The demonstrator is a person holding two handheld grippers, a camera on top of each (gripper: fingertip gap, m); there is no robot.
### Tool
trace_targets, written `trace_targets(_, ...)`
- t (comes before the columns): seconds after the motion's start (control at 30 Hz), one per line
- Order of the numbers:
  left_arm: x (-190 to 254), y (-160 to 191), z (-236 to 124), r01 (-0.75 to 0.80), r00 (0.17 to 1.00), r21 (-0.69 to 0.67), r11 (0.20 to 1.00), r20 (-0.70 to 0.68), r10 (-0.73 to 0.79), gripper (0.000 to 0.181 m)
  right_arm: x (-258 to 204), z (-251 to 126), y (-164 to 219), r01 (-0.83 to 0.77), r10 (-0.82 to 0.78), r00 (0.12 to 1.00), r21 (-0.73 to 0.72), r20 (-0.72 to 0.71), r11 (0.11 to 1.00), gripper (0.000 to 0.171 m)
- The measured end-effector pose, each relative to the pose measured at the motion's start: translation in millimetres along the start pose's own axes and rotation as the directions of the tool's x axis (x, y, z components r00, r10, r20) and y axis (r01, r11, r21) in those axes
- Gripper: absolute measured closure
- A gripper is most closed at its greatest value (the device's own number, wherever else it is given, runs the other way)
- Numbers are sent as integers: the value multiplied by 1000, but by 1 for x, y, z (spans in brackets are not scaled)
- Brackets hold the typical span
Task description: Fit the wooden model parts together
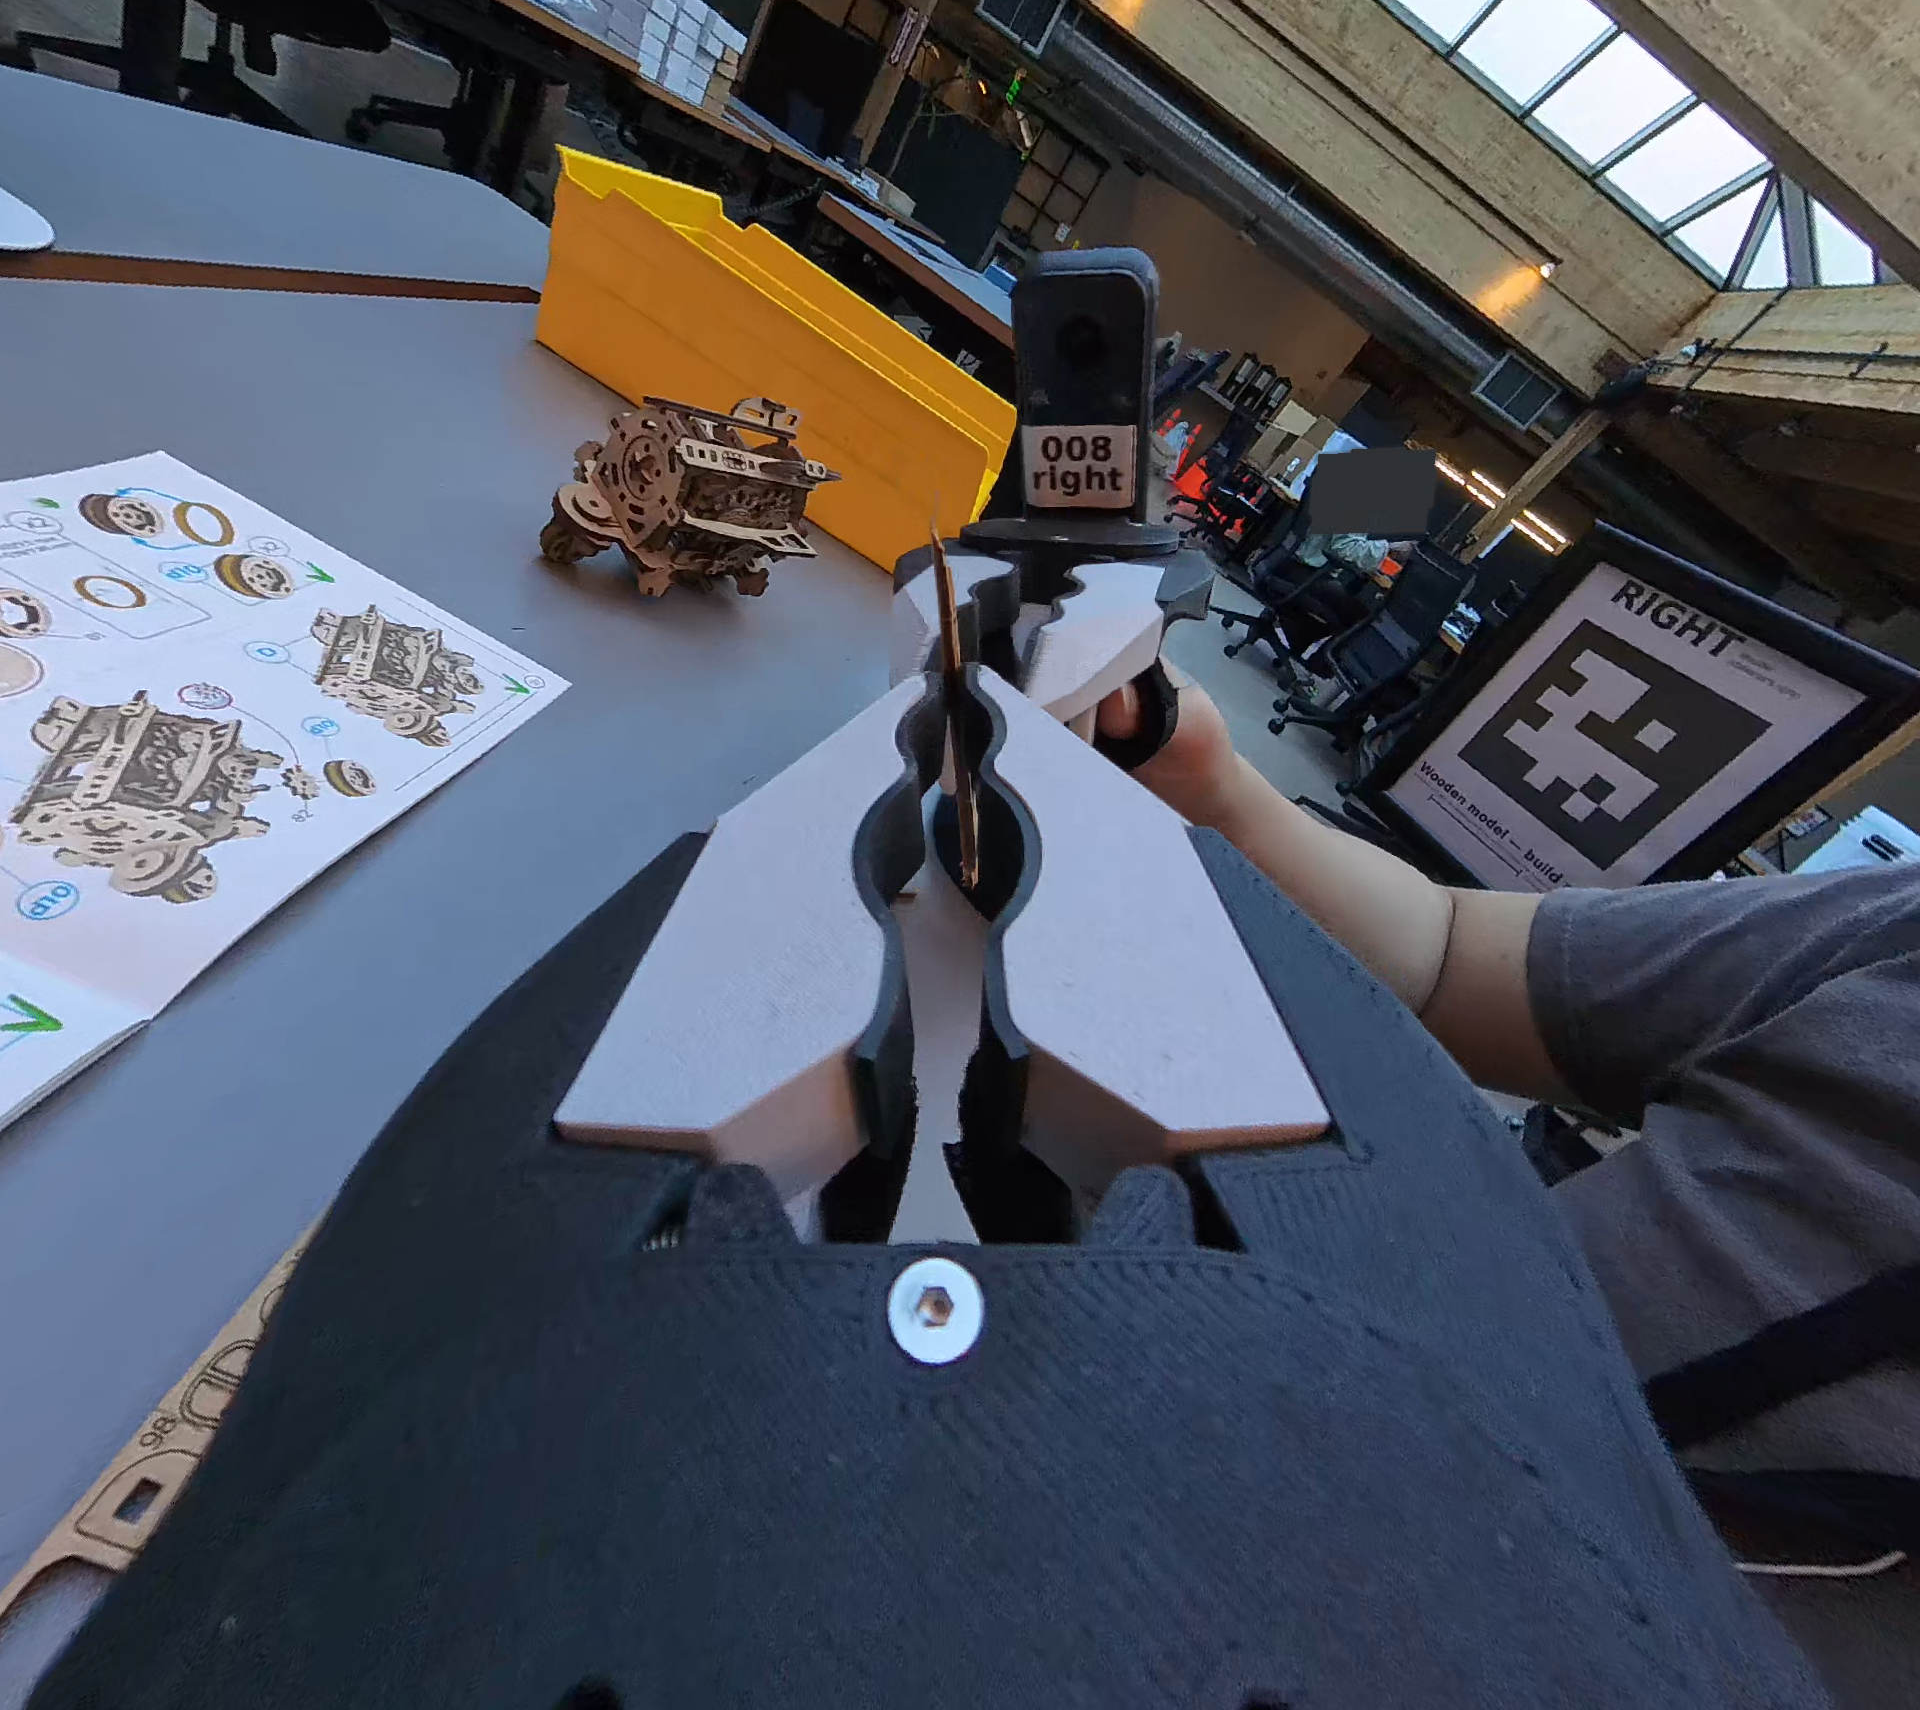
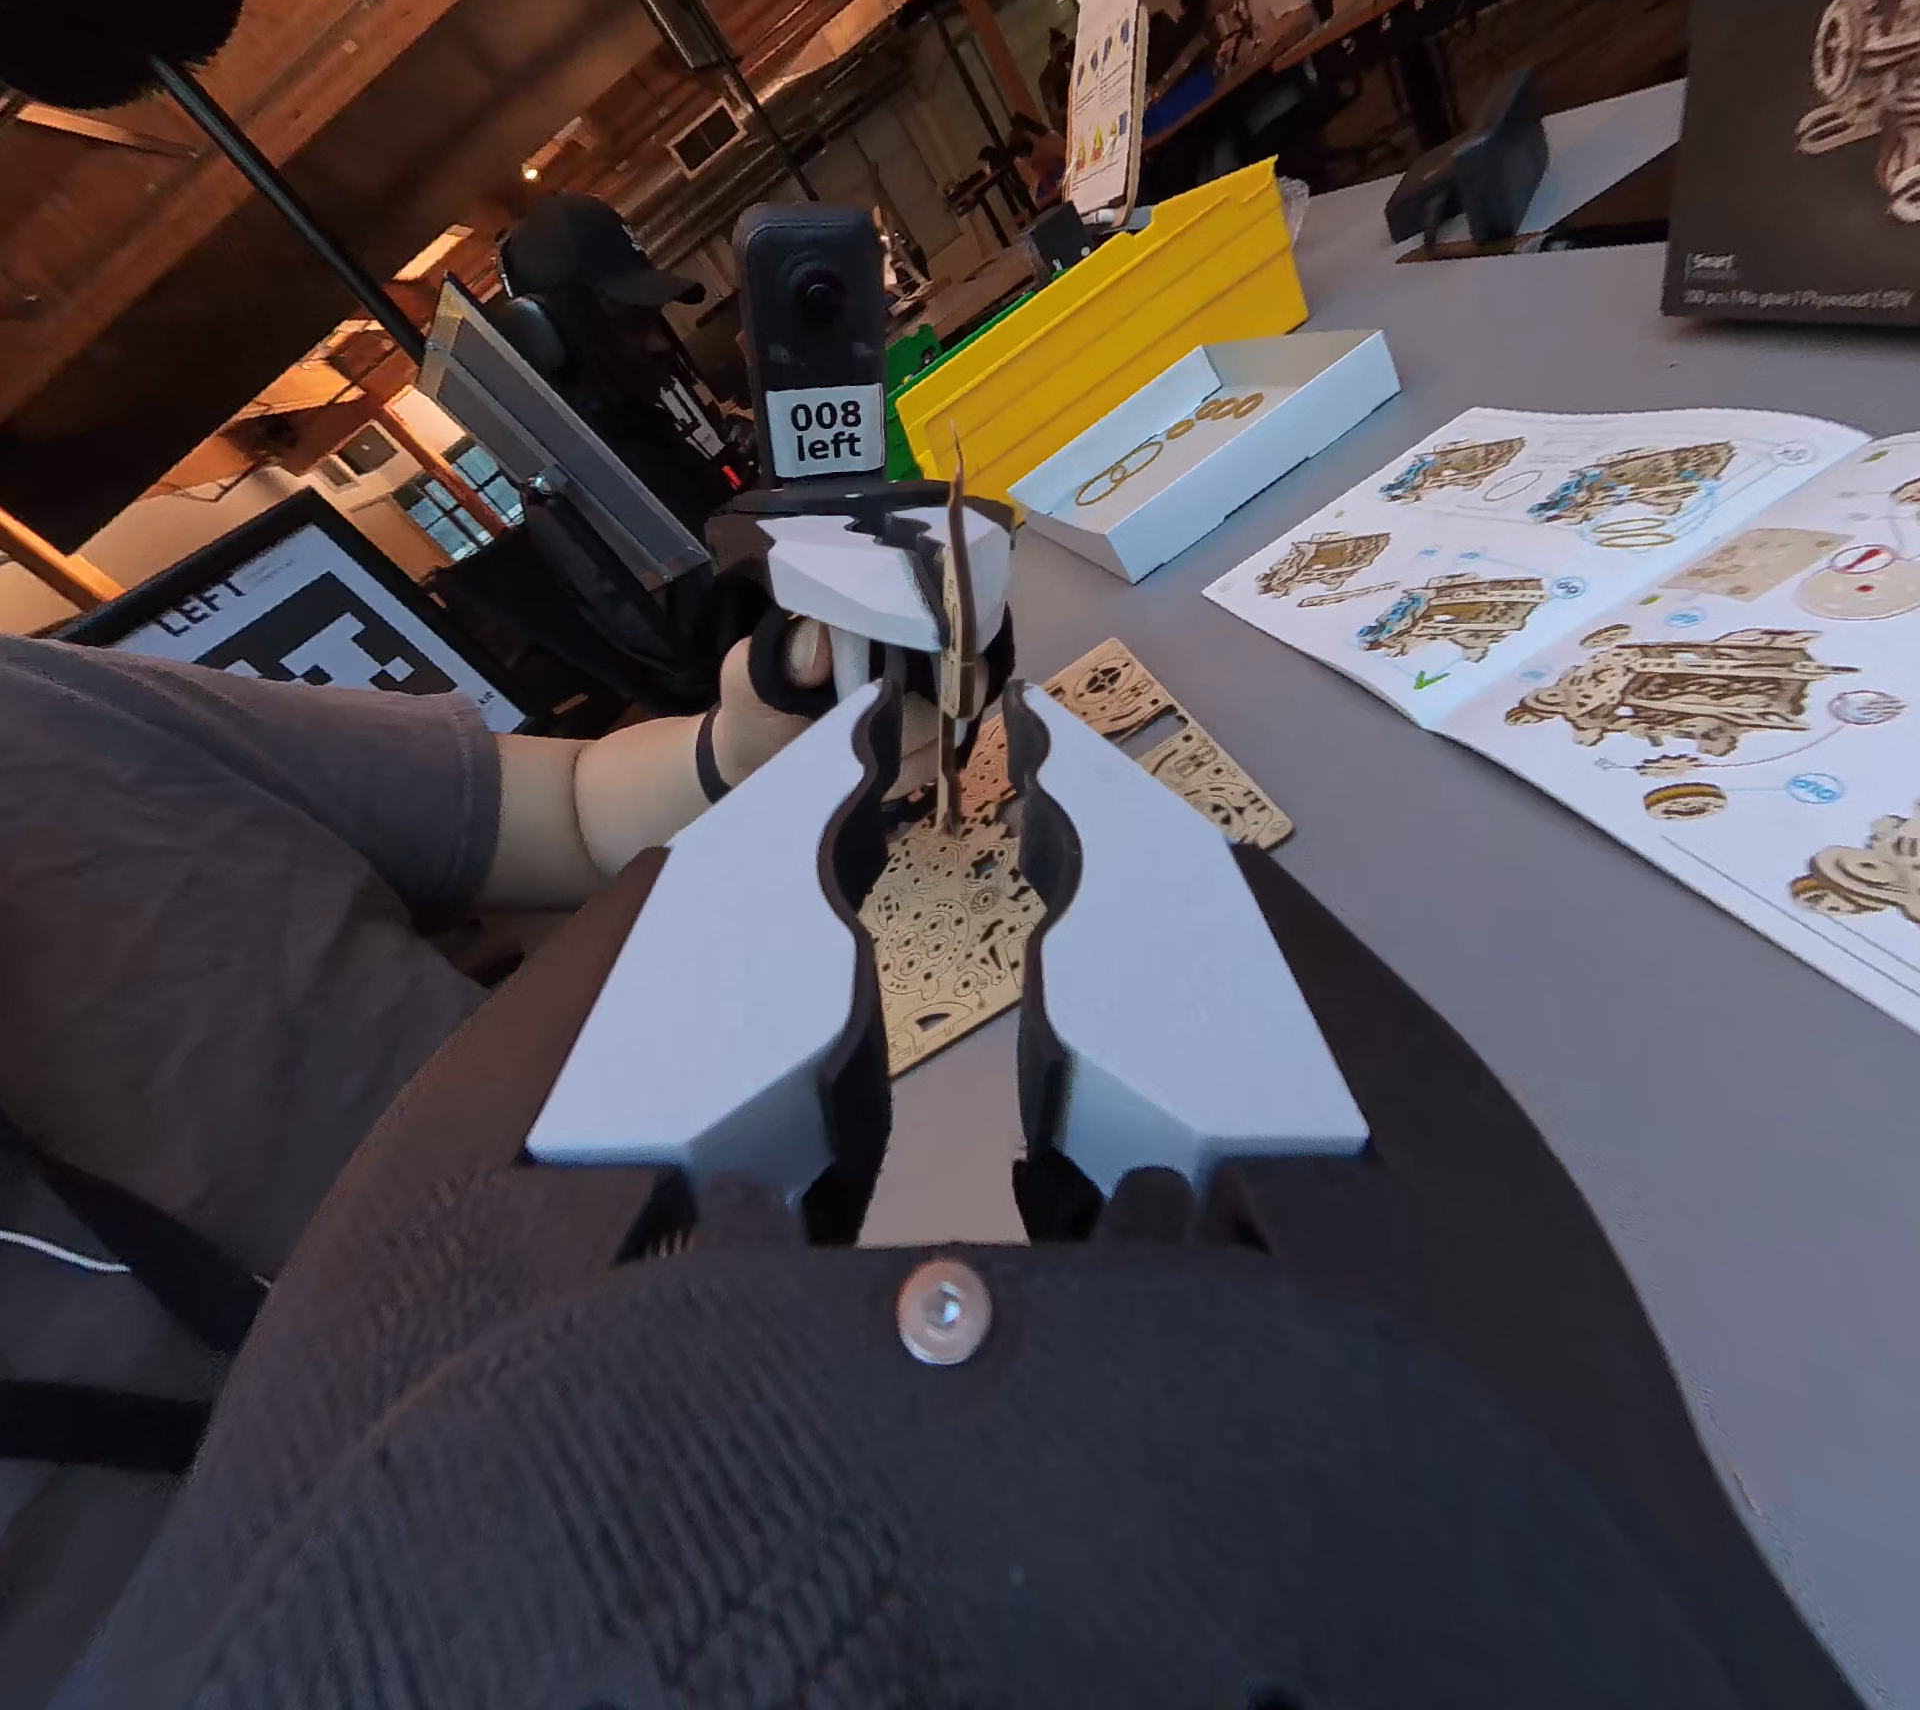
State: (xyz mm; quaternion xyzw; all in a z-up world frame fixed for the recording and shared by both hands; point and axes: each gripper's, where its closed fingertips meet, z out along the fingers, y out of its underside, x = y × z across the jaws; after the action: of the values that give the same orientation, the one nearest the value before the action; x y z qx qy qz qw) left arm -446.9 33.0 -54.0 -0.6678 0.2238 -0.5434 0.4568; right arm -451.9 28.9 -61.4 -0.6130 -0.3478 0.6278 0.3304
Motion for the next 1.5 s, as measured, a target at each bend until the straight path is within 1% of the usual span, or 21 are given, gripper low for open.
trace_targets(0.03, 1, 2, 1, -1, 1000, -7, 1000, -5, 1, 181, -1, 1, 1, -14, 14, 1000, -5, 13, 1000, 163)
trace_targets(0.1, 3, 2, 2, 0, 1000, -11, 1000, -13, -1, 181, -1, 0, 1, -16, 16, 1000, 1, 12, 1000, 170)
trace_targets(0.3, 5, 3, 1, -10, 1000, -27, 1000, -28, 9, 181, -3, 0, 2, -27, 27, 999, -4, 37, 1000, 171)
trace_targets(0.43, 6, 5, 1, -22, 999, -37, 999, -28, 21, 181, -3, -5, -4, -76, 74, 995, 34, 68, 996, 171)
trace_targets(0.53, 5, 7, 2, -17, 1000, -43, 999, -23, 16, 181, -1, -5, -1, -48, 48, 998, 8, 49, 999, 171)
trace_targets(0.57, 5, 7, 3, -14, 1000, -42, 999, -24, 13, 181, -2, -5, -1, -43, 43, 998, 4, 50, 999, 170)
trace_targets(0.63, 4, 6, 2, -14, 1000, -37, 999, -19, 14, 181, -3, -5, 0, -64, 64, 996, -3, 62, 998, 160)
trace_targets(0.67, 4, 5, 1, -12, 1000, -35, 999, -20, 11, 181, -1, -4, 1, -77, 77, 995, -7, 62, 997, 160)
trace_targets(0.8, 4, 5, 1, -17, 1000, -39, 999, -19, 16, 181, 1, -4, 1, -84, 84, 995, -11, 51, 996, 162)
trace_targets(0.87, 5, 6, 1, -19, 1000, -45, 999, -20, 18, 181, 1, -5, 0, -85, 85, 995, 1, 53, 996, 165)
trace_targets(1.03, 4, 7, 2, -20, 1000, -47, 999, -16, 19, 181, 0, -2, 5, -101, 103, 993, -29, 59, 994, 161)
trace_targets(1.1, 4, 6, 1, -22, 1000, -47, 999, -15, 22, 181, 2, 0, 8, -95, 97, 994, -48, 44, 994, 163)
trace_targets(1.17, 3, 6, 1, -30, 1000, -51, 998, -9, 30, 181, -1, -1, 7, -95, 97, 993, -46, 59, 994, 171)
trace_targets(1.3, 3, 8, 2, -34, 999, -57, 998, -11, 33, 181, -1, -3, 3, -108, 109, 992, -21, 66, 994, 170)
trace_targets(1.5, 2, 9, 2, -30, 1000, -60, 998, -8, 29, 181, 1, -2, 6, -102, 104, 993, -38, 53, 994, 170)
